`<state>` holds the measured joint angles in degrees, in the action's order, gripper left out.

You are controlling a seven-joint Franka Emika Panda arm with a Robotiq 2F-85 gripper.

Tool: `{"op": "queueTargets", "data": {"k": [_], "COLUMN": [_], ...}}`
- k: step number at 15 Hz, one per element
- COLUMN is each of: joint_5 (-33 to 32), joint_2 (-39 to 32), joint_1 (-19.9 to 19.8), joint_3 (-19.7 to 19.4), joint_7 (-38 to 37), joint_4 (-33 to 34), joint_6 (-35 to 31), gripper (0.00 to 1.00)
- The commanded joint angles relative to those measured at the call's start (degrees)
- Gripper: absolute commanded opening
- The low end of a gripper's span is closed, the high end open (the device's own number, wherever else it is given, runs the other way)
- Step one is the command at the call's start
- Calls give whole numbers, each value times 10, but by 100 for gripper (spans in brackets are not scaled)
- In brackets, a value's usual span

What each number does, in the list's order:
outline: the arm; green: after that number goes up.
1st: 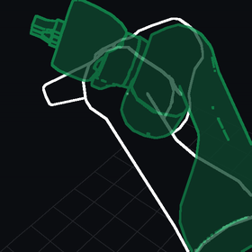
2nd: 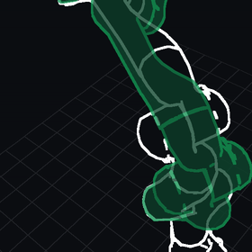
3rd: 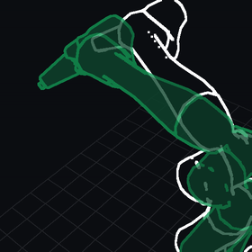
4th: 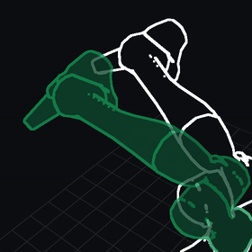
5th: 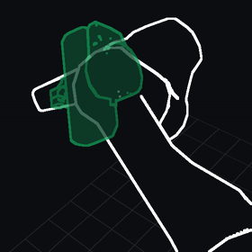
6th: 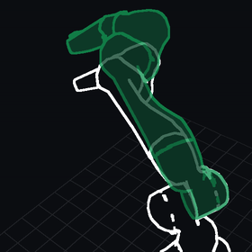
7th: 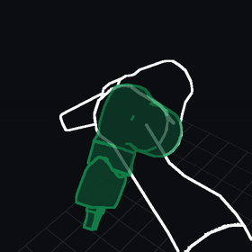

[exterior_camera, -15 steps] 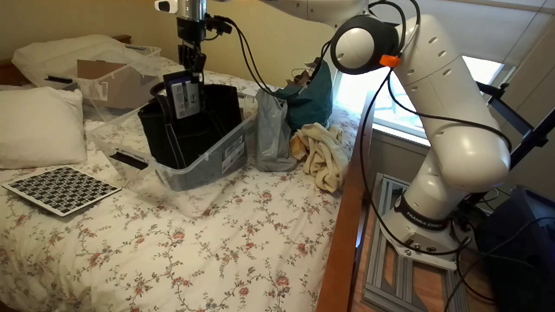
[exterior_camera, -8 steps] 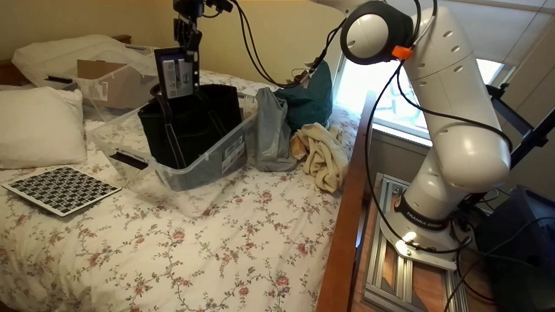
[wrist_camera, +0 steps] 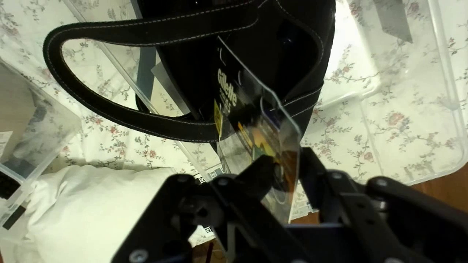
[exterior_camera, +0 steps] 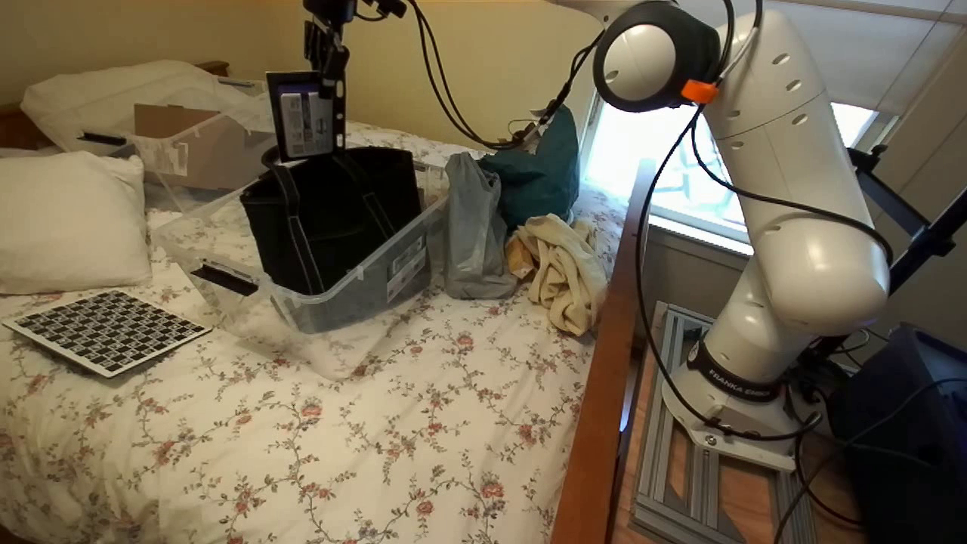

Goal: Pick up the object from the packet of the bag and put it in the other packet of the bag

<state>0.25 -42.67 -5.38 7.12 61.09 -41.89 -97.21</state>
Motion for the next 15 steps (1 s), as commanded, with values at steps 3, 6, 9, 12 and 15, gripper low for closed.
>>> {"op": "queueTargets", "data": {"k": [3,6,9,12,15], "joint_5": [1,4,3,4,6], "joint_2": [13,10,9,7,6], "joint_1": [-3,-7,-7,-9,-10], "joint_3": [-3,0,-1,0,2], "joint_7": [-13,-6,-4,-1,3], "joint_4": [-32,-44,-59,-71,-80], "joint_6": [-17,-25,-37,-54,-77], "gripper": [7,7,7,7,7]}}
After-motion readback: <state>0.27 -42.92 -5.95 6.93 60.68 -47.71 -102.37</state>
